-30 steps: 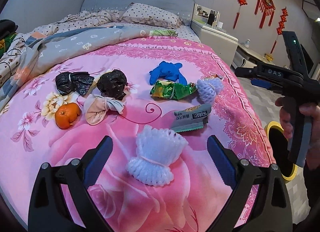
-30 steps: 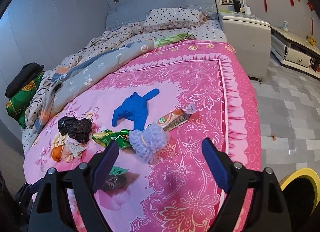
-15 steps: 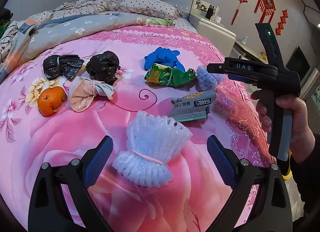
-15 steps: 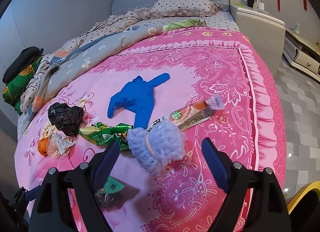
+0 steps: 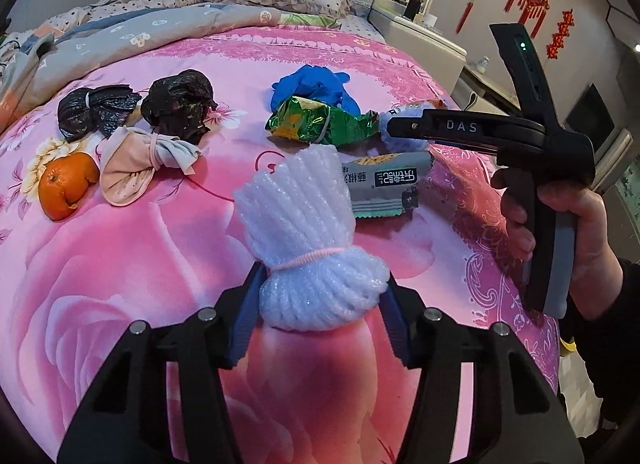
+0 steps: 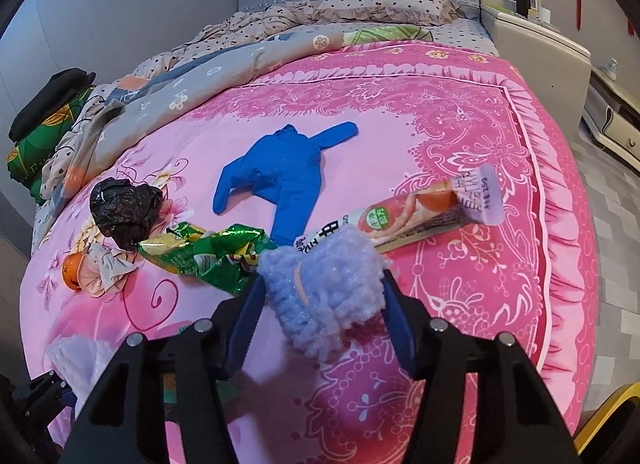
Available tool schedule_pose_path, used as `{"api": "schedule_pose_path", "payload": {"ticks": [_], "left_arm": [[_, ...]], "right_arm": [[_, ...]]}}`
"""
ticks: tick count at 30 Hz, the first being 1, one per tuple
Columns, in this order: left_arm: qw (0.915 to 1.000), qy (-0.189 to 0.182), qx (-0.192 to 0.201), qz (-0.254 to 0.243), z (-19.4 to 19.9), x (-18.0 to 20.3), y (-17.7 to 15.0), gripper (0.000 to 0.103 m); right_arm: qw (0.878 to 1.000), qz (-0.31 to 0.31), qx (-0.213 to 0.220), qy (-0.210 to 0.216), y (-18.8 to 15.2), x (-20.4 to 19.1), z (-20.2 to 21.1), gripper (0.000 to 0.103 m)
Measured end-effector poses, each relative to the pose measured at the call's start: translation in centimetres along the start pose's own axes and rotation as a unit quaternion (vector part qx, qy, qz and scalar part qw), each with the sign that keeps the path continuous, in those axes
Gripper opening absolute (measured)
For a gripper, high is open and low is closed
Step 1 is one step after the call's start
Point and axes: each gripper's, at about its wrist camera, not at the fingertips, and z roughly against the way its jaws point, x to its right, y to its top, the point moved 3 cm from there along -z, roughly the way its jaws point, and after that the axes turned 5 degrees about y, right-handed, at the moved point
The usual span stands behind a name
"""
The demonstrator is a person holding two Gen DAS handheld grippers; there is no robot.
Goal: Collect trash
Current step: 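Carry the foam net and knitted item in both tools over the bin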
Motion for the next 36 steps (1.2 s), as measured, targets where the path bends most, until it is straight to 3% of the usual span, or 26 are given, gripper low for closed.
{"api": "schedule_pose_path", "payload": {"ticks": [5, 15, 36], "left_arm": [[1.0000, 0.003, 0.001, 0.001, 0.0, 0.1, 0.0, 0.046], [0.9998, -0.002, 0.017, -0.001, 2.2, 0.5, 0.1, 0.045], [0.9961, 0.009, 0.086, -0.020, 10.7, 4.3, 1.2, 0.045]], "right_arm": [[1.000, -0.005, -0.001, 0.012, -0.1, 0.1, 0.4, 0.048], [1.000, -0.015, 0.016, 0.016, -0.3, 0.3, 3.3, 0.046], [0.996, -0.024, 0.089, 0.019, -1.3, 0.4, 14.9, 0.046]]}}
